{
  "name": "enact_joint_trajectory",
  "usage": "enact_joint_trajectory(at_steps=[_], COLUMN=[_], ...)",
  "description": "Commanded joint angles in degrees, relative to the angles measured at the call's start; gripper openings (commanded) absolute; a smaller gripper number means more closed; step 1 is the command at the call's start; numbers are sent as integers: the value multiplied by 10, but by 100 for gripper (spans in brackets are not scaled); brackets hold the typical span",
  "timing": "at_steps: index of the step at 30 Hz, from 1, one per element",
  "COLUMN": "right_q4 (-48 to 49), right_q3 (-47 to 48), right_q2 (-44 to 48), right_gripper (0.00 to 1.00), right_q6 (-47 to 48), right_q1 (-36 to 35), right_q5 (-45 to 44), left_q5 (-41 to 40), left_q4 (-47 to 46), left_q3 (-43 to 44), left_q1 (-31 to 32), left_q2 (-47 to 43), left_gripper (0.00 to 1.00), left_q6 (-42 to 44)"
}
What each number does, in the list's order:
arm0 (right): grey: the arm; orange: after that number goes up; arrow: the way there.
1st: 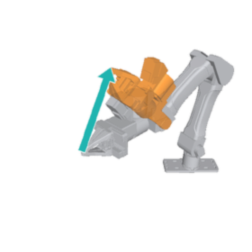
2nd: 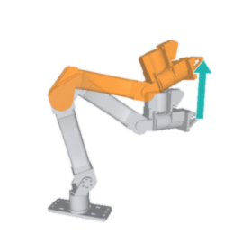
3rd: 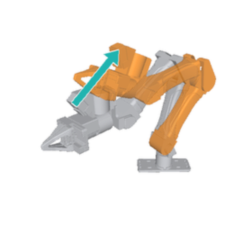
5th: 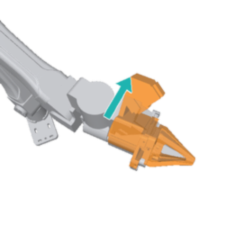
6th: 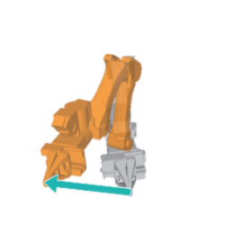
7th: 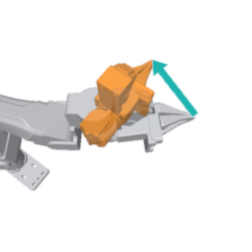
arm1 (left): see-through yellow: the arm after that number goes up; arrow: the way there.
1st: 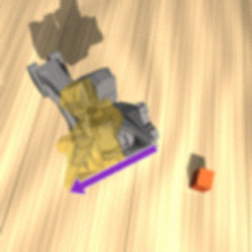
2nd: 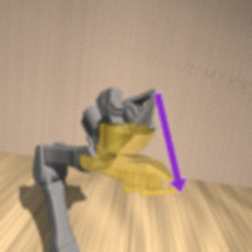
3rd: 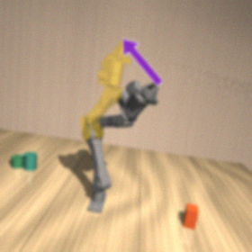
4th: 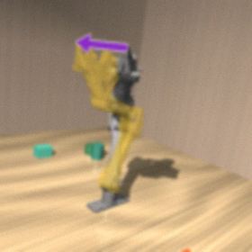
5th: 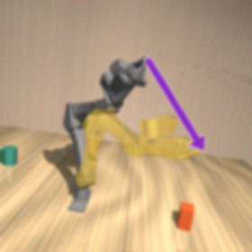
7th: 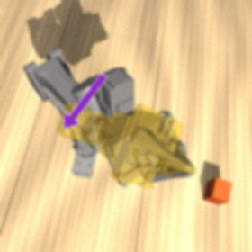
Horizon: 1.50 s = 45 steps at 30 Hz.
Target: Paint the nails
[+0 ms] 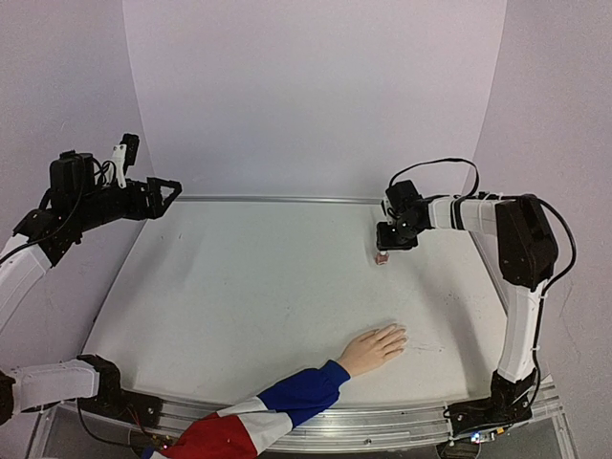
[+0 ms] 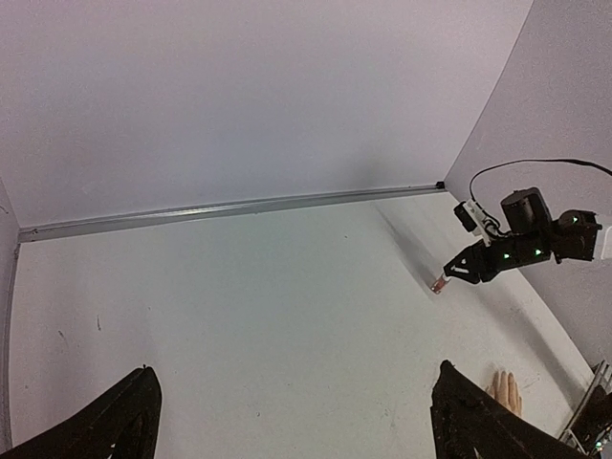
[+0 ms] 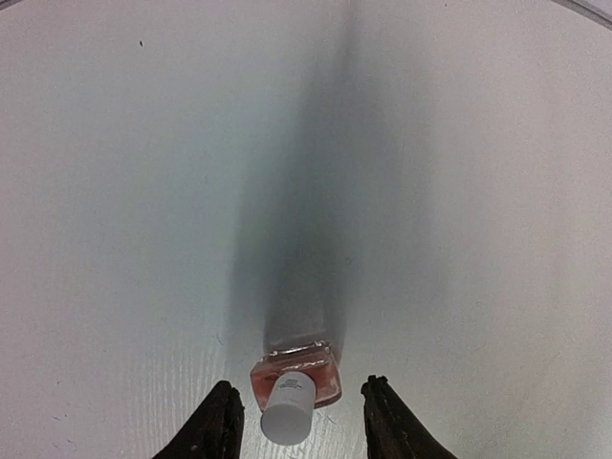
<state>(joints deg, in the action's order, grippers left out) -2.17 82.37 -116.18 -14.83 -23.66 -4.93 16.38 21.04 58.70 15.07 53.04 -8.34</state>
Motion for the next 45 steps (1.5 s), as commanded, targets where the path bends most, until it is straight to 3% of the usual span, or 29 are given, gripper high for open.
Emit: enact_joint_trajectory(at_steps=[1,11,20,26,29,31,35,40,45], right_q4=[-23,-25,-30,-35,-31,-29,-7,9,15], right_q3=[26,31,5,-55,-81,-89,-100,-94,-91], right_q2=[-11,-27,34,160,211,233,269,293,297], right_gripper=[39,26,1,0,0,0,0,0,0], right_q6=[-1,-2,-2,-34,-57,-75,-108,-132,-147], right_q1=[-6,-10,-19,-26,-46,-59,-89,-125,-167], right_q5=[-8,-11,-11,136,185,203,236,266,258], left_q5=[9,13,21,112,145,134,35,-5,-53], left_q4=[-16,-14,-10,-20,-54,-110,-228,-444,-472], left_q3=[10,10,16,37,31,16,-25,-112,-71], left_q1=[3,5,6,12,50,99,218,290,345], left_q2=[0,1,16,71,121,142,185,247,335], left_gripper=[100,99,100,99,100,99,99,99,93], left_q6=[9,10,-10,-105,-127,-111,-11,146,242])
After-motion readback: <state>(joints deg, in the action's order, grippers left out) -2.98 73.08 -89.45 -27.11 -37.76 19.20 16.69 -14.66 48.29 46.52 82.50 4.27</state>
